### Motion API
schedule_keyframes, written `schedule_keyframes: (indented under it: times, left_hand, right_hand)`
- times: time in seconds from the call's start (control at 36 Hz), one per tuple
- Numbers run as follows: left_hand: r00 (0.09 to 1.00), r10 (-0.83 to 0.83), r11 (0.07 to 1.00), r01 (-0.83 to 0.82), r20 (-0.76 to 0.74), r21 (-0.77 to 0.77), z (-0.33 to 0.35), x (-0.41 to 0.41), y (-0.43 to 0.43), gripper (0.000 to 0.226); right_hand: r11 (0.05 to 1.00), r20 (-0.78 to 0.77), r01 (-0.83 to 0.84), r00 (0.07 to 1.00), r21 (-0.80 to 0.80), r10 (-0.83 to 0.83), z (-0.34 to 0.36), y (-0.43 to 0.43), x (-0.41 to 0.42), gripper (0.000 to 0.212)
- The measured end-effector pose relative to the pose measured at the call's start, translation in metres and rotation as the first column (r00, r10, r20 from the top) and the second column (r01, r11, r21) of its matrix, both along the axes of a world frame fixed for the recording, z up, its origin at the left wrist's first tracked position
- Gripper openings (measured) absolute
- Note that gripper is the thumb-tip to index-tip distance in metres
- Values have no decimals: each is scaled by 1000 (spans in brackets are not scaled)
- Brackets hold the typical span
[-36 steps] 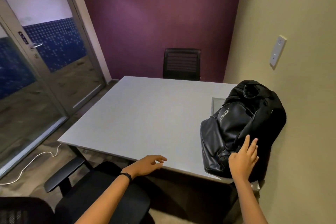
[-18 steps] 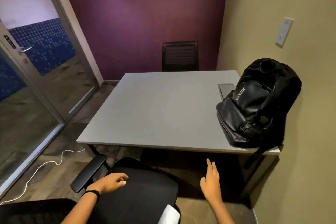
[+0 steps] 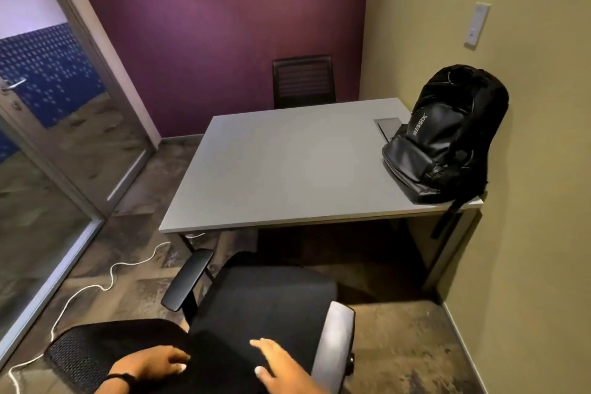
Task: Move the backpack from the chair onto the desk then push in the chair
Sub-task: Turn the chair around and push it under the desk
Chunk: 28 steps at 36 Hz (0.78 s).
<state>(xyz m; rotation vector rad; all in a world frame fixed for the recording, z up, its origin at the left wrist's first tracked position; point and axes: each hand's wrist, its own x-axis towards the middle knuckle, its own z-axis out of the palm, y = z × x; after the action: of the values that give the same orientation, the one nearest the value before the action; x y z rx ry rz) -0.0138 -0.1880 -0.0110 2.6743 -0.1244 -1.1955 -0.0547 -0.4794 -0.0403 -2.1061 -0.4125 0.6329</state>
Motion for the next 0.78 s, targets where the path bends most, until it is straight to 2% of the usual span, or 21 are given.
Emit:
schedule_keyframes:
  times: [0.14, 0.25, 0.36, 0.47, 0.56, 0.78]
  left_hand:
    - [965, 78, 996, -86, 252, 19, 12, -22, 25, 28]
    - [892, 127, 985, -163, 434, 48, 15, -37, 30, 27]
    - [811, 223, 959, -281, 540, 26, 17, -51, 22, 28]
    - [696, 328, 917, -396, 639, -39, 20, -54, 19, 27]
    - [615, 405, 880, -464, 677, -105, 19, -58, 19, 26]
    - [659, 407, 887, -450, 633, -102, 9, -62, 25, 30]
  right_hand:
    - [977, 12, -205, 979, 56, 204, 33, 34, -24, 45]
    - [951, -59, -308, 950, -33, 306, 45, 53, -35, 52]
    - [918, 15, -358, 931, -169, 366, 42, 65, -47, 64]
    - [930, 111, -286, 942, -230, 317, 32, 68, -57, 73]
    - [949, 180, -231, 946, -213, 271, 22, 69, -69, 76]
    - [939, 197, -243, 936, -242, 293, 21, 71, -76, 74]
